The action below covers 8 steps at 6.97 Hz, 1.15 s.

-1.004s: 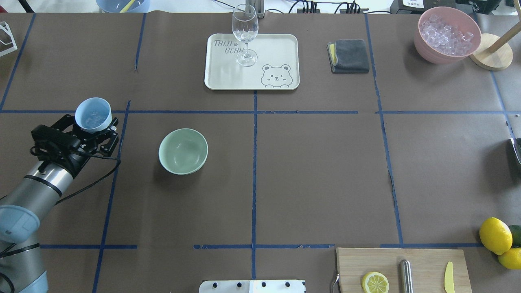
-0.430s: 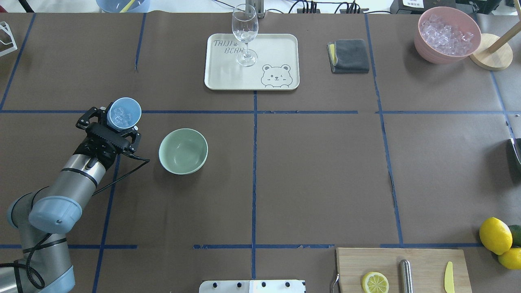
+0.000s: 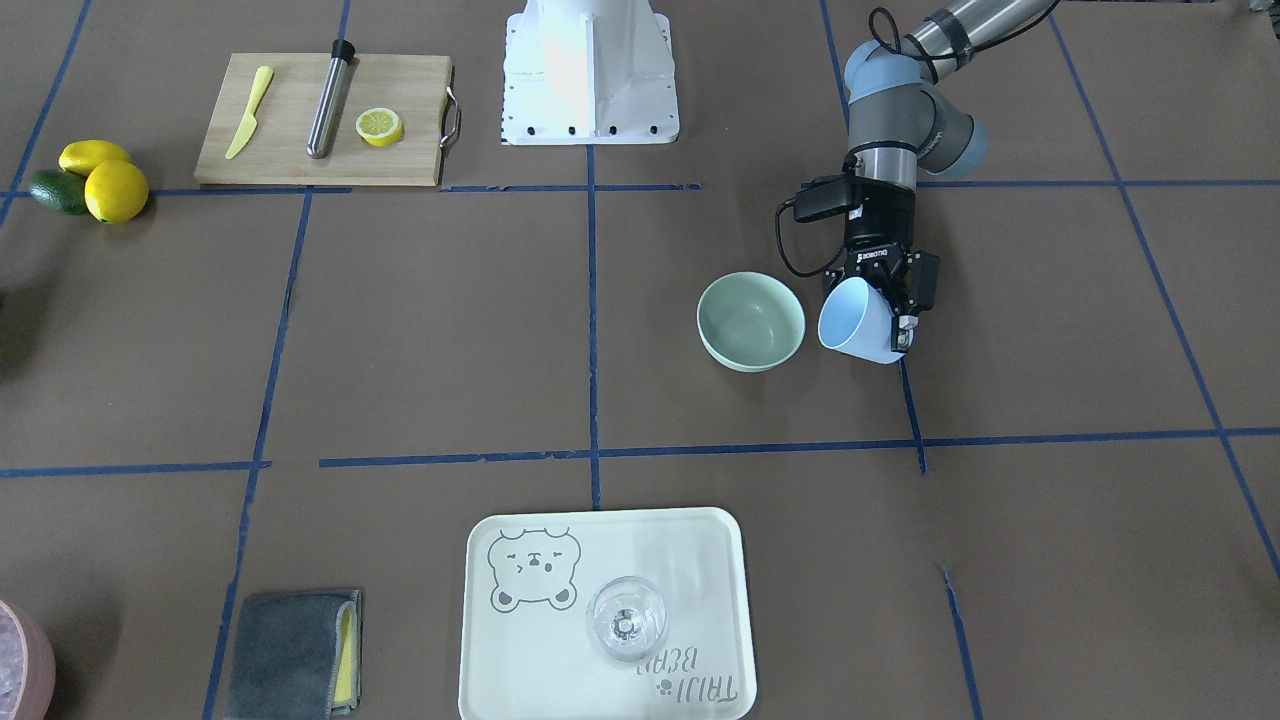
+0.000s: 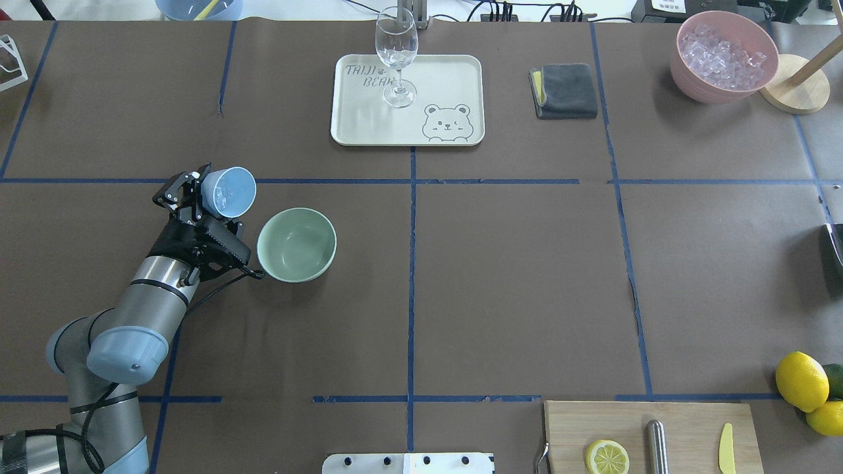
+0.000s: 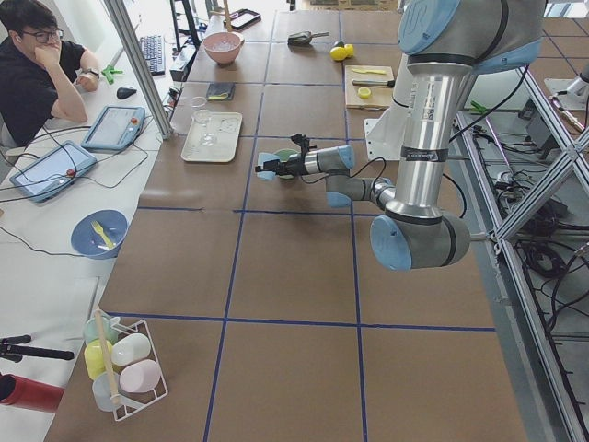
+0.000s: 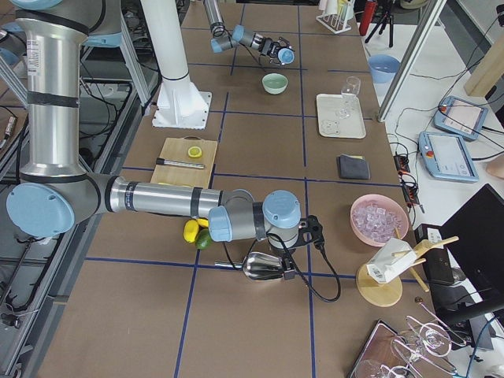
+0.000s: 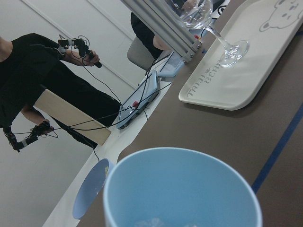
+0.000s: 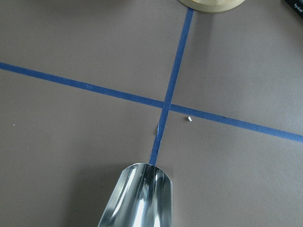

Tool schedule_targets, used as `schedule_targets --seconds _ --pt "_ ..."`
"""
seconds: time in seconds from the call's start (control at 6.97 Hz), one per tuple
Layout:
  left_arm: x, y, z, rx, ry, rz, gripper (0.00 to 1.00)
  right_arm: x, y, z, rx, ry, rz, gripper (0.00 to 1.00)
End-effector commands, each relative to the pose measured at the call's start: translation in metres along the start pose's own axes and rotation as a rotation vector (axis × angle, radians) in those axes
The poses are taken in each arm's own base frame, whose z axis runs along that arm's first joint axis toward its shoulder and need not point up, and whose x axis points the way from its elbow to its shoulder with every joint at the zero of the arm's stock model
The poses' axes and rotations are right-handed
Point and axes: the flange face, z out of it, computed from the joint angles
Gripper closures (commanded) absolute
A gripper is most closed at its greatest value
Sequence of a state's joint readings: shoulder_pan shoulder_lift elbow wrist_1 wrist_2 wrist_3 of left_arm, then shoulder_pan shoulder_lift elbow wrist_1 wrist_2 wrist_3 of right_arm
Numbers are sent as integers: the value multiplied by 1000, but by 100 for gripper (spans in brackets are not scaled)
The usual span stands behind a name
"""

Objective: Pour ice into bowl

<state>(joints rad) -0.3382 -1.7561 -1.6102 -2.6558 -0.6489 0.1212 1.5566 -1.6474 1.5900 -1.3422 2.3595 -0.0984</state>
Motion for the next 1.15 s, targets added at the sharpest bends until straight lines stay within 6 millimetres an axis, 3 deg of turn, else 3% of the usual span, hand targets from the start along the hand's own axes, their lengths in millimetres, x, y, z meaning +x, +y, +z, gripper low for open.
schedule_targets --seconds 0.0,0.43,1.0 --pt "15 -14 -7 10 -23 247 100 1 0 0 1 2 2 0" --pt "15 -24 -12 -5 -75 580 100 2 0 -2 4 3 5 0" --pt "37 -47 -30 0 -94 939 100 2 0 -2 4 5 8 0"
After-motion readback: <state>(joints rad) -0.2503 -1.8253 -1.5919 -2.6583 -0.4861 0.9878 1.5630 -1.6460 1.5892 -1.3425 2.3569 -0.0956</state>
